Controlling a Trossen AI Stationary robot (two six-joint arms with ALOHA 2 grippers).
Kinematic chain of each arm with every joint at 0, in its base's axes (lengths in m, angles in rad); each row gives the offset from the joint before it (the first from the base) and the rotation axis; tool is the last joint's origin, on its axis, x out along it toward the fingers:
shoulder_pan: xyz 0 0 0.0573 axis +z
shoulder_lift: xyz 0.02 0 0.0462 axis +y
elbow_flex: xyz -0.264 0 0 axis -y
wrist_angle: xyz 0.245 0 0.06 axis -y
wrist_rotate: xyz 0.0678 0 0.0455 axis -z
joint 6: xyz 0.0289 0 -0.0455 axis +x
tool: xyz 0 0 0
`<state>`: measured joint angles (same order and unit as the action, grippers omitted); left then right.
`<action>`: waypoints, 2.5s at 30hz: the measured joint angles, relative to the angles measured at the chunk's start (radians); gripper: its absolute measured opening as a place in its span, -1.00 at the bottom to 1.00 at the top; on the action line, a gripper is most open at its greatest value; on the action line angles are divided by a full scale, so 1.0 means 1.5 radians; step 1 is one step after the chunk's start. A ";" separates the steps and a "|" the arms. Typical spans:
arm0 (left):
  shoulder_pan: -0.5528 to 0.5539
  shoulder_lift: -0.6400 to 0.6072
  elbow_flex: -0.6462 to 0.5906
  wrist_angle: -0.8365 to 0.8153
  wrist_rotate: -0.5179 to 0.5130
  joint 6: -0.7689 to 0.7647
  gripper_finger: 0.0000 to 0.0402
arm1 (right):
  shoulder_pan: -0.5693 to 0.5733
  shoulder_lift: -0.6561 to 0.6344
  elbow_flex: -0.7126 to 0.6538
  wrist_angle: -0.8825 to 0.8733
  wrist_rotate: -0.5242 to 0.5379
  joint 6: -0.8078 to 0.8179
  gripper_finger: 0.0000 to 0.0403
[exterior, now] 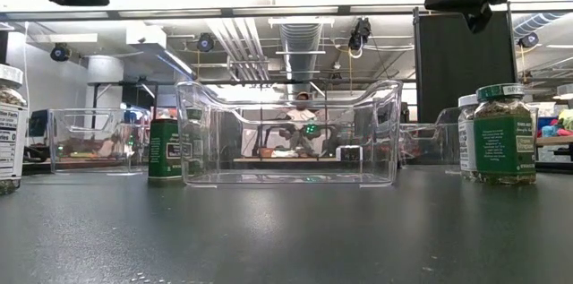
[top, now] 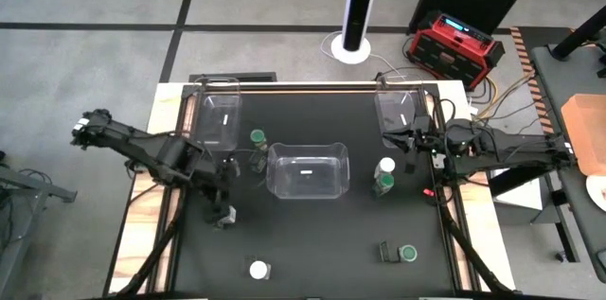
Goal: Sort spices by type
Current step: Put the white seasoning bottle into the top right transparent bin
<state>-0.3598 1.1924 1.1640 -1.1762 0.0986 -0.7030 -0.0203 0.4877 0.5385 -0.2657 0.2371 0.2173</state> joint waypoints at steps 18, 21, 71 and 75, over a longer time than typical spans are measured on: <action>-0.137 0.018 -0.027 -0.002 -0.125 -0.099 0.29 | 0.000 0.000 0.000 -0.022 -0.095 0.068 -0.94; -0.146 0.039 -0.027 -0.009 -0.130 -0.094 0.48 | 0.000 0.000 0.000 -0.030 -0.106 0.086 -0.94; -0.170 0.109 -0.163 0.097 -0.130 -0.038 0.50 | 0.000 -0.001 -0.017 -0.034 -0.105 0.087 -0.94; -0.170 0.109 -0.163 0.096 -0.130 -0.038 0.27 | 0.000 -0.001 -0.018 -0.034 -0.105 0.087 -0.94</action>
<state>-0.6147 1.3556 0.9199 -1.0317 -0.0966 -0.7596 -0.0196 0.4870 0.5109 -0.3160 0.0795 0.3481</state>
